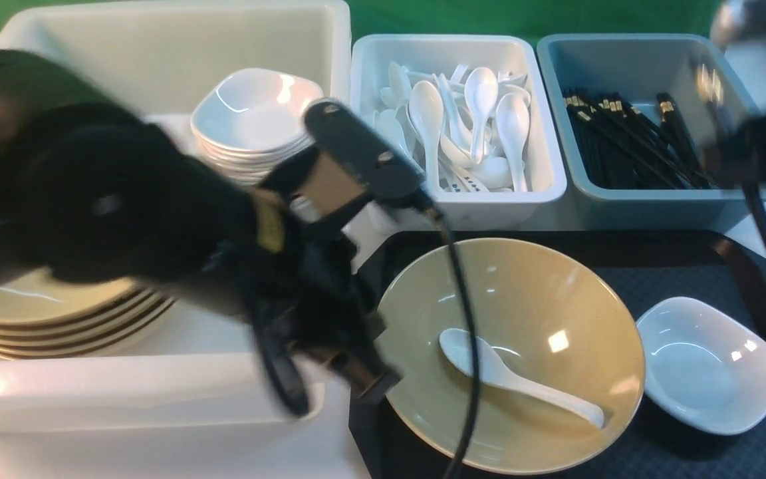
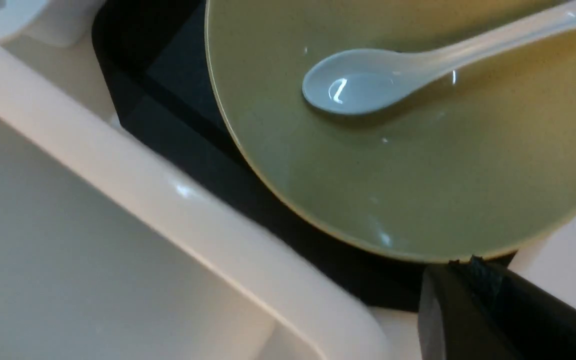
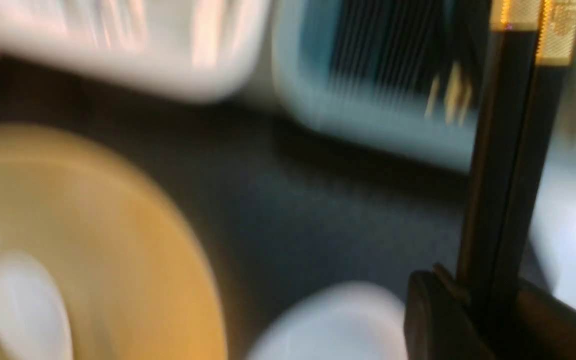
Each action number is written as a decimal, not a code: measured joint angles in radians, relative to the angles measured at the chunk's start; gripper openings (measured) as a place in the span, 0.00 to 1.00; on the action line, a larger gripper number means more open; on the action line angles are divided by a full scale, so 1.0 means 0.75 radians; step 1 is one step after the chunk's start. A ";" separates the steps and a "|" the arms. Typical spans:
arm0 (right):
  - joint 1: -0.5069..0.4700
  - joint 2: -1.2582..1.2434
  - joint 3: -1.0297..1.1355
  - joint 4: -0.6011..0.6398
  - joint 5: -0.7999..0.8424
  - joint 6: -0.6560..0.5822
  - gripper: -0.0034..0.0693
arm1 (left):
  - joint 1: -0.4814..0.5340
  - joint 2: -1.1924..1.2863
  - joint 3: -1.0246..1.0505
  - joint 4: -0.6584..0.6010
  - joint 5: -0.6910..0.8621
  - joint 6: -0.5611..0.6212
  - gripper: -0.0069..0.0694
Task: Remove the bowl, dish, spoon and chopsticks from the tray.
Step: Use the right arm to put the chopsticks into the small storage box on the right
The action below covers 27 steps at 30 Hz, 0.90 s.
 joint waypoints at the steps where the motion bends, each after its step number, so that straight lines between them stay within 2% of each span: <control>1: 0.000 0.009 -0.013 0.000 -0.007 0.000 0.26 | 0.000 0.008 -0.010 0.000 0.000 0.000 0.08; 5: 0.000 0.154 -0.302 0.000 -0.150 -0.004 0.26 | 0.000 0.183 -0.290 0.047 -0.039 0.000 0.08; 6: 0.000 0.163 -0.302 0.000 -0.158 -0.004 0.26 | 0.000 0.189 -0.316 0.055 -0.046 0.000 0.08; 9: 0.000 0.349 -0.490 -0.001 -0.323 -0.004 0.26 | 0.000 0.250 -0.520 0.139 -0.130 0.000 0.08; 14: -0.002 0.545 -0.619 -0.001 -0.430 -0.004 0.26 | 0.000 0.255 -0.638 0.175 -0.181 -0.019 0.08; 18: -0.033 0.783 -0.739 0.001 -0.475 0.042 0.26 | 0.000 0.254 -0.662 0.187 -0.026 -0.050 0.08; 20: -0.071 0.880 -0.789 0.001 -0.455 0.130 0.26 | 0.000 0.255 -0.662 0.199 0.097 -0.048 0.08; 23: -0.107 0.956 -0.823 0.001 -0.406 0.208 0.27 | 0.000 0.255 -0.662 0.200 0.178 -0.043 0.08; 26: -0.130 0.990 -0.846 -0.003 -0.329 0.234 0.33 | 0.000 0.255 -0.662 0.200 0.220 -0.038 0.08; 27: -0.133 0.994 -0.852 -0.003 -0.271 0.237 0.40 | 0.000 0.255 -0.662 0.200 0.232 -0.035 0.08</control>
